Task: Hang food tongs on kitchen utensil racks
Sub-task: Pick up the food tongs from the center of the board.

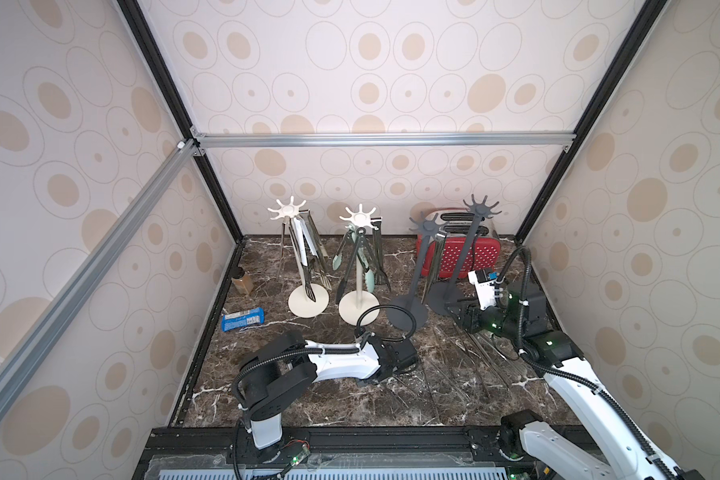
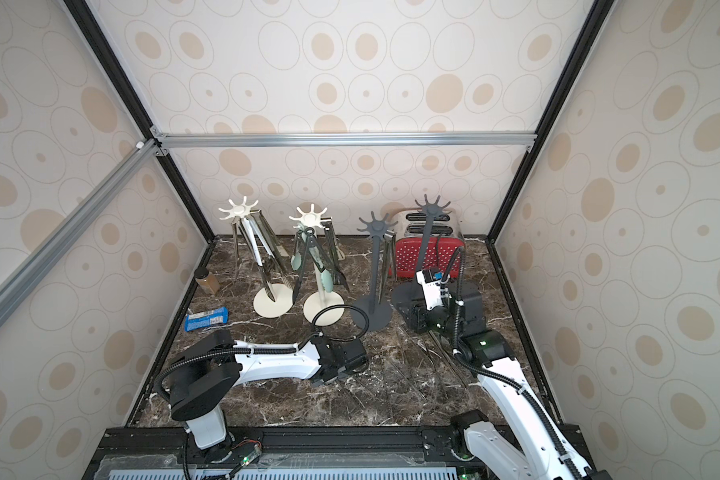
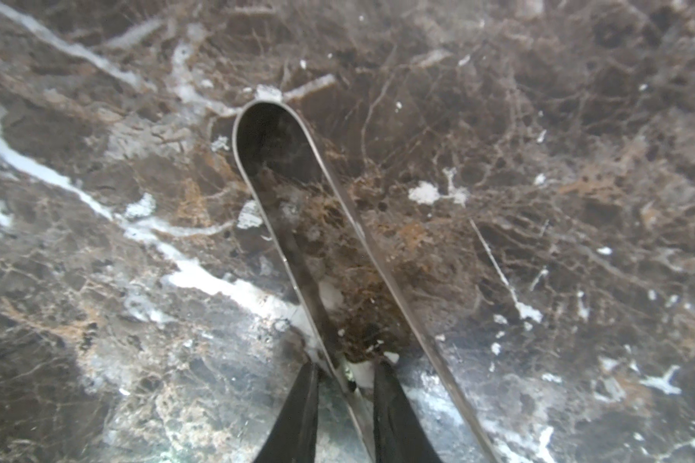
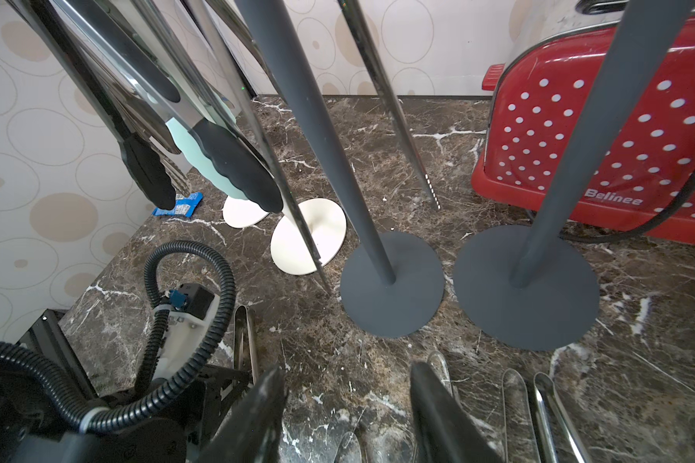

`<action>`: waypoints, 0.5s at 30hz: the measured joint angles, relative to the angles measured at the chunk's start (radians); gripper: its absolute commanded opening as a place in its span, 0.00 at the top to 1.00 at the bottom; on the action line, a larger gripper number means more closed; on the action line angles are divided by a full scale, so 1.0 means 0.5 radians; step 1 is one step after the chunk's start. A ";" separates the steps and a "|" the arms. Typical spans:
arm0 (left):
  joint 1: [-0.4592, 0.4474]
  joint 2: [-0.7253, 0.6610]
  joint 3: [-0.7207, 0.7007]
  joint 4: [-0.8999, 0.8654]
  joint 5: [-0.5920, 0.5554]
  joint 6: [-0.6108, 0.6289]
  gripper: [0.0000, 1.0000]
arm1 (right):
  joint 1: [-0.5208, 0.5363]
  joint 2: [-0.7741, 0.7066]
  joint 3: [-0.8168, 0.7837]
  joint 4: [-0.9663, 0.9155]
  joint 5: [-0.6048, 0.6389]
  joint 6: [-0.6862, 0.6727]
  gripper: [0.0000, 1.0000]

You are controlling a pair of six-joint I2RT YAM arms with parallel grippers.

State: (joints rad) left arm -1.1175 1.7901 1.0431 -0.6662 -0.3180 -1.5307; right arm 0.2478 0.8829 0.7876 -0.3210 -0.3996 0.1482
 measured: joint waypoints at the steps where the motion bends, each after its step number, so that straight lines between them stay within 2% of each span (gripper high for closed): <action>1: 0.000 -0.006 -0.010 0.002 -0.005 0.000 0.78 | 0.000 0.000 0.000 0.000 0.000 0.000 0.47; 15: 0.014 -0.091 -0.108 -0.007 -0.061 -0.034 0.90 | 0.000 -0.001 0.000 0.000 0.000 0.000 0.47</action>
State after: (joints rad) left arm -1.1107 1.7447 0.9890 -0.6697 -0.3485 -1.5478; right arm 0.2478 0.8825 0.7876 -0.3210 -0.3996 0.1482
